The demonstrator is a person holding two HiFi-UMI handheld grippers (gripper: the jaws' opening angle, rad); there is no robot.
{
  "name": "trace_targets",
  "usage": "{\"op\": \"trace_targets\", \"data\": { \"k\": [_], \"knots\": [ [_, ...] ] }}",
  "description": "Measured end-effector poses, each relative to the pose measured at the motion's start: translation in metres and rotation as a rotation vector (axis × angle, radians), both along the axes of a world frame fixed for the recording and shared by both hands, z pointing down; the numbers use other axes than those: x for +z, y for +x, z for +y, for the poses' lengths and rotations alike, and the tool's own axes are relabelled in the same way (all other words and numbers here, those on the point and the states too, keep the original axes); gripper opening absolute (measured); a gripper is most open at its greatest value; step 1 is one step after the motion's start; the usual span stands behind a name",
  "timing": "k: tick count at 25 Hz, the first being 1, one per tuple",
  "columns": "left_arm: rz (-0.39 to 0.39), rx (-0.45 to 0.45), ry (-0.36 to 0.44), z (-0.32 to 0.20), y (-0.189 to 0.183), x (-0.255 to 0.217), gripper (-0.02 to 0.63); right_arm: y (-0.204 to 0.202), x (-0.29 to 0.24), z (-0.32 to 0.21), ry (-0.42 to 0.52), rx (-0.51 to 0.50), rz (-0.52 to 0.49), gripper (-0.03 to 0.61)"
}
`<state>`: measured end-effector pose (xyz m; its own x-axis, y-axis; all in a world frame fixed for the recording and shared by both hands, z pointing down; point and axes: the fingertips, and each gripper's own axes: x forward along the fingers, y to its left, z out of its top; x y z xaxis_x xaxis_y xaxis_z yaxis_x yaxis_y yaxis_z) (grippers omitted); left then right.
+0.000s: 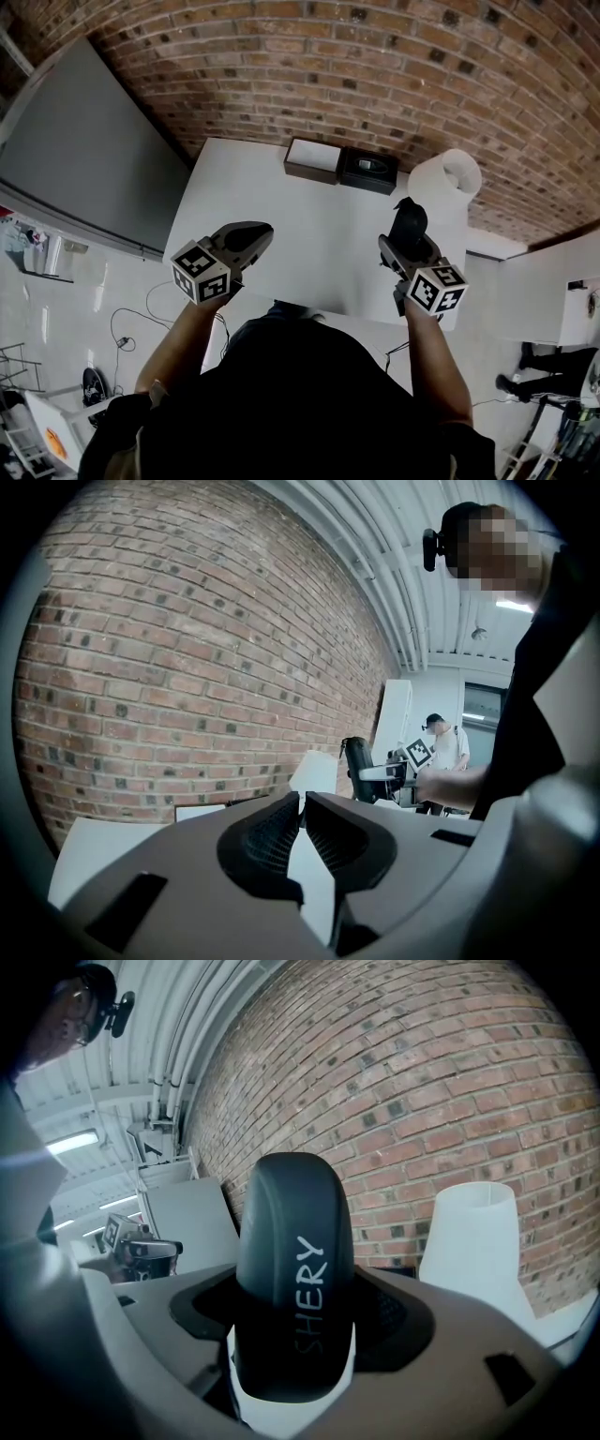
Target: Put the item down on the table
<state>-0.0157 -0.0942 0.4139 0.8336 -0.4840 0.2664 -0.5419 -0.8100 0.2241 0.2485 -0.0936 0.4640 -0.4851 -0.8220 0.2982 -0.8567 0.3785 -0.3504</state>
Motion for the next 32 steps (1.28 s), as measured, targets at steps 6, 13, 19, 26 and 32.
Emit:
{"op": "trace_targets", "data": {
  "k": [6,13,19,26,32],
  "knots": [
    [0.007,0.020,-0.004,-0.018,-0.005,0.004,0.040,-0.002,-0.002,-0.010,0.002,0.029,0.005,0.353],
    [0.020,0.061,-0.002,-0.046,-0.013,0.000,0.040,-0.012,-0.009,-0.028,0.004,0.068,0.016,0.353],
    [0.025,0.093,-0.003,-0.067,-0.020,-0.002,0.040,-0.015,-0.011,-0.039,0.002,0.112,0.033,0.353],
    [0.021,0.127,-0.013,-0.086,-0.027,0.000,0.040,-0.021,-0.014,-0.051,0.008,0.144,0.045,0.353],
    [0.023,0.150,-0.018,-0.099,-0.027,0.001,0.040,-0.028,-0.012,-0.056,-0.001,0.154,0.050,0.353]
  ]
}}
